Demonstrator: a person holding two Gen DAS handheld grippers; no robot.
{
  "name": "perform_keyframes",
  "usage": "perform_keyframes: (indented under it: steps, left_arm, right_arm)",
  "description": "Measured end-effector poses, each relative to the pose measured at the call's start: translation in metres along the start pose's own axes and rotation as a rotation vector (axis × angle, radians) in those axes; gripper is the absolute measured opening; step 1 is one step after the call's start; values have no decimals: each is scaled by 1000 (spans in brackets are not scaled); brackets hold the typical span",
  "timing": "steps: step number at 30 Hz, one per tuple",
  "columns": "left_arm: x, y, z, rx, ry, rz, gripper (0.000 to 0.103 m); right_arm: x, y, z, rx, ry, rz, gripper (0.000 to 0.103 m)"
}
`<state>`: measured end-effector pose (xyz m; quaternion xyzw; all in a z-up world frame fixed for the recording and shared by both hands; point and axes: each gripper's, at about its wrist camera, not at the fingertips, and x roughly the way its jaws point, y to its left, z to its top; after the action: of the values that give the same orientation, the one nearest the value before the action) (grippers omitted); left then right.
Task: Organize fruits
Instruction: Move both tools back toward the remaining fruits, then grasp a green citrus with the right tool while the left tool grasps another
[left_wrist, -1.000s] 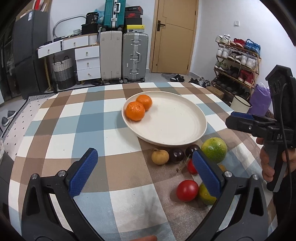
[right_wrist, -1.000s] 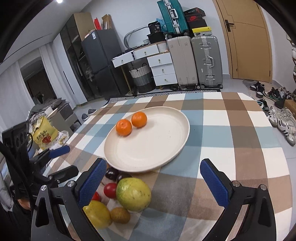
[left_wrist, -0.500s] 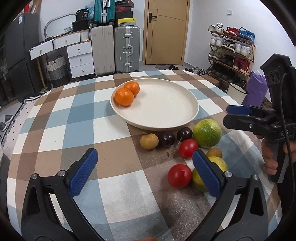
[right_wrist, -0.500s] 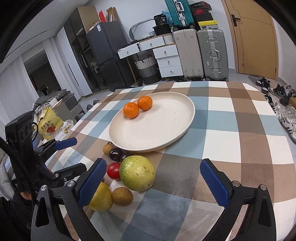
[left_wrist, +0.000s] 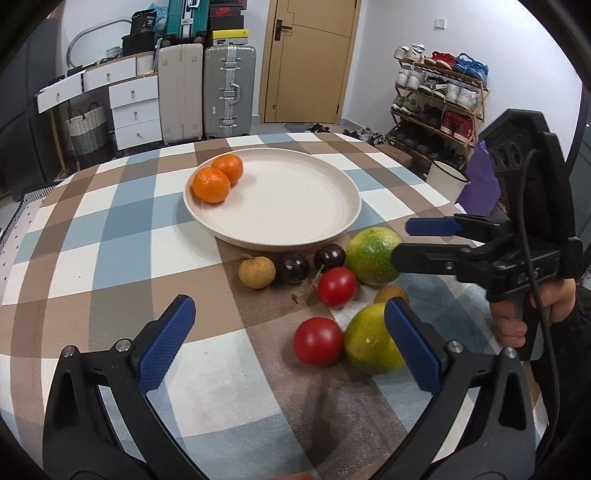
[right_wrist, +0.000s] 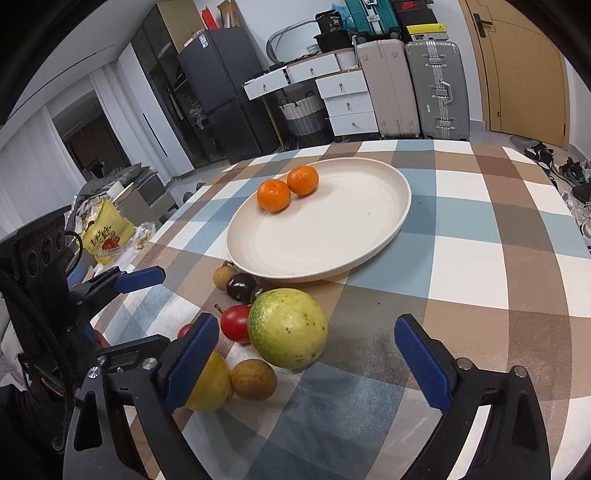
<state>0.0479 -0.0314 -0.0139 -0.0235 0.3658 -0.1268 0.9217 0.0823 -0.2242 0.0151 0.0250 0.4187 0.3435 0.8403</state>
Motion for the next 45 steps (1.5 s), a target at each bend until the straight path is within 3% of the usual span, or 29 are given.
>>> perform_keyframes:
  steps: [20, 29, 32, 34, 37, 45]
  left_arm:
    - [-6, -24, -6, 82, 15, -115, 102]
    - [-11, -36, -11, 136, 3, -152, 100]
    - [-14, -43, -13, 170, 4, -189, 88]
    - [-14, -47, -15, 188, 9, -208, 74]
    - [-13, -52, -18, 206, 31, -239, 64]
    - [-7, -57, -22, 231, 54, -207, 64]
  right_arm:
    - [15, 4, -3, 2, 44, 46, 51]
    - [2, 0, 1, 10, -17, 40, 50]
    - [0, -3, 3, 21, -25, 42, 50]
    - [-1, -4, 3, 24, -28, 41, 50]
    - [-2, -4, 3, 22, -27, 43, 50]
    - [-1, 0, 1, 12, -21, 44, 50]
